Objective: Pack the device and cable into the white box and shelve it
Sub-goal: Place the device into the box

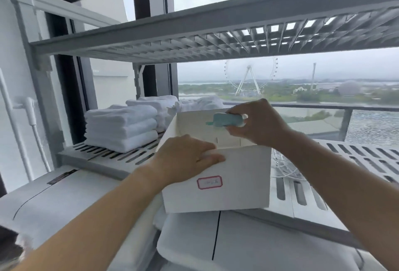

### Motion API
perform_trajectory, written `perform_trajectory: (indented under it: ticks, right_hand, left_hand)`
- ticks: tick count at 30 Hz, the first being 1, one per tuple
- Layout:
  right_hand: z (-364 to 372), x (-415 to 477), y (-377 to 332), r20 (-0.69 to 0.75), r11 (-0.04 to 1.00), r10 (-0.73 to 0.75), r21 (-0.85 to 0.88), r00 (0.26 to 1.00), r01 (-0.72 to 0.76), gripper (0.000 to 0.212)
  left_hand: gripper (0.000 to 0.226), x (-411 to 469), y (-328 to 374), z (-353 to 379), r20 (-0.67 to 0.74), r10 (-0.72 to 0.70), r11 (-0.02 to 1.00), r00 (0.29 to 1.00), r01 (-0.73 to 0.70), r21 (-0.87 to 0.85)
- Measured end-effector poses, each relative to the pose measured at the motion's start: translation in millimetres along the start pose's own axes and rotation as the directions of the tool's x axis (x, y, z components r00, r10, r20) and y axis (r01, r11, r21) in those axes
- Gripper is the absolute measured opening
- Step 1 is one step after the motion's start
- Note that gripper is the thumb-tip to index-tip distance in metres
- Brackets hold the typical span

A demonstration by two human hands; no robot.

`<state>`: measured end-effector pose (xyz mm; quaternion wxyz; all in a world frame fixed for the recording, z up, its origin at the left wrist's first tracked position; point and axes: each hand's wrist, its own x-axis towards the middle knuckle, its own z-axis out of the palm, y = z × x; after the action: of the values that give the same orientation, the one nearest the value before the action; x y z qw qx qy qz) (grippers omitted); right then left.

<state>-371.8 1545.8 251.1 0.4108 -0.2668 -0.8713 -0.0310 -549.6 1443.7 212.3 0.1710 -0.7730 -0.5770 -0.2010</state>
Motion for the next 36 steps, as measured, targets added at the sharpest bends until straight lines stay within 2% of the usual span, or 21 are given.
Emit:
perform_trajectory:
  ticks: [4,7,11,14,16,18,22,25,29,33,36]
  right_hand:
    - [-4,-21,-11,0.044,1.000,-0.004,0.020,0.999,0.004,0.020]
    - [-8,-33,-16,0.067,0.998,0.003,0.064,0.998,-0.007,0.019]
    - [-6,-45,-23,0.072,0.995,-0.029,0.100,0.997,0.022,0.017]
    - [-5,-51,-28,0.042,0.995,-0.055,0.085,0.998,0.051,0.018]
    - [-4,-52,-33,0.067,0.997,-0.041,0.067,0.997,0.036,0.019]
    - [-2,-52,-37,0.109,0.999,-0.020,0.039,0.994,0.015,0.019]
    - [-2,-50,-45,0.140,1.000,0.007,-0.024,0.990,-0.003,0.021]
    - [-4,-44,-49,0.184,0.995,0.043,-0.097,0.982,-0.025,0.019]
    - [-6,-31,-50,0.280,0.969,0.104,-0.244,0.954,-0.034,0.015]
    - [-2,-23,-50,0.294,0.936,0.207,-0.338,0.933,-0.101,0.013]
    - [2,-18,-50,0.325,0.922,0.227,-0.375,0.918,-0.096,0.010]
  left_hand:
    - [0.043,-25,20,-1,-0.042,0.025,0.998,0.999,-0.023,0.061]
    - [0.042,-44,35,1,-0.074,-0.009,0.998,0.997,0.013,0.066]
    - [0.052,-66,44,1,-0.113,-0.141,0.987,0.984,0.130,-0.095]
    - [0.042,-67,34,-4,-0.193,-0.318,0.943,0.928,0.288,-0.167]
    - [0.023,-62,25,-5,-0.166,-0.422,0.899,0.891,0.386,-0.208]
    - [0.013,-56,16,-4,-0.111,-0.452,0.875,0.885,0.415,-0.250]
    - [0.021,-47,4,-13,0.003,-0.379,0.876,0.925,0.360,-0.320]
    - [0.028,-42,-2,-15,0.105,-0.323,0.892,0.940,0.340,-0.298]
    - [0.034,-31,-9,-14,0.265,-0.247,0.892,0.932,0.326,-0.313]
    - [0.049,-12,-14,-16,0.406,-0.165,0.902,0.899,0.304,-0.307]
    - [0.050,-2,-15,-11,0.415,-0.152,0.927,0.897,0.275,-0.256]
